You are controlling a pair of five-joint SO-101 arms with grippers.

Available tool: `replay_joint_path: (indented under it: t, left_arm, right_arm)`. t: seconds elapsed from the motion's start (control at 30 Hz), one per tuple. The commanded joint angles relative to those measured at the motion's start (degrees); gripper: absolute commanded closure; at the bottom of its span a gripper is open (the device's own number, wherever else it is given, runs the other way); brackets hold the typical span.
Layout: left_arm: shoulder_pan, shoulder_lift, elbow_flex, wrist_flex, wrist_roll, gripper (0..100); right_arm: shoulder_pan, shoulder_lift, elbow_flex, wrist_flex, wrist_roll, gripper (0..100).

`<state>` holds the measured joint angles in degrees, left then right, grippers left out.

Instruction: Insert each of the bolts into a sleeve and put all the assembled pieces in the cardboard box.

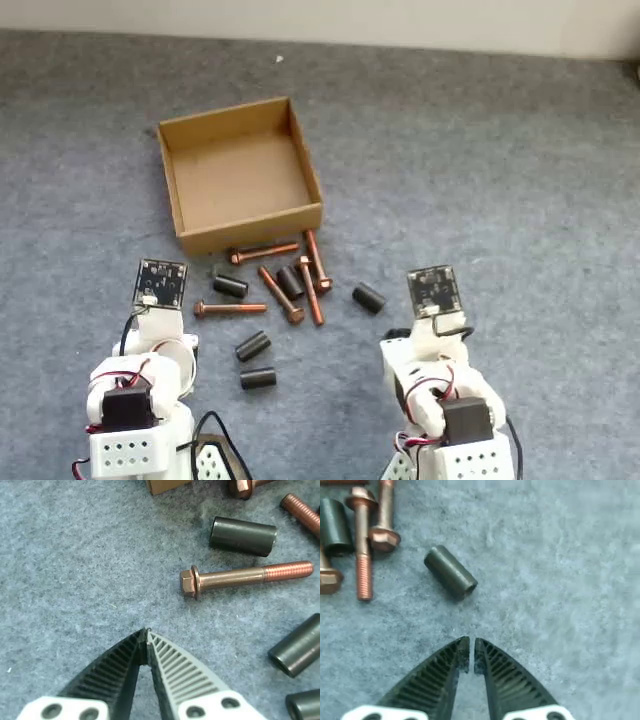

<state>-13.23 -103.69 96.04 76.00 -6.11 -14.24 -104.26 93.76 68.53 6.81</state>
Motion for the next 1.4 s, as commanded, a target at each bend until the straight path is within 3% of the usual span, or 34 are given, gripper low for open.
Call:
replay_joint_path:
  t: [0.0,0.23,0.57,0.9,1.2,1.37]
  left_arm:
    - [0.13,-0.13,1.10,0.00,-0.18,99]
    - [0.13,-0.13,1.10,0.00,-0.18,99]
    - [0.13,-0.13,1.10,0.00,-0.18,99]
    - [0.13,-0.13,1.10,0.00,-0.18,99]
    - [0.13,-0.13,1.10,0.00,-0.18,99]
    - [0.13,-0.13,1.10,0.00,-0.18,99]
  right_arm:
    - [0.13,0.04,-8.66,-1.63,11.60,97.5]
    - [-1.10,5.76,-18.51,-1.45,12.22,91.0]
    - [-6.37,51.56,-39.87,-1.80,12.22,80.1]
    - [-11.12,85.05,-55.25,-6.81,15.21,80.0]
    - [-9.89,103.16,-56.75,-15.52,20.13,80.4]
    - [-9.89,107.12,-56.75,-16.22,20.13,97.6]
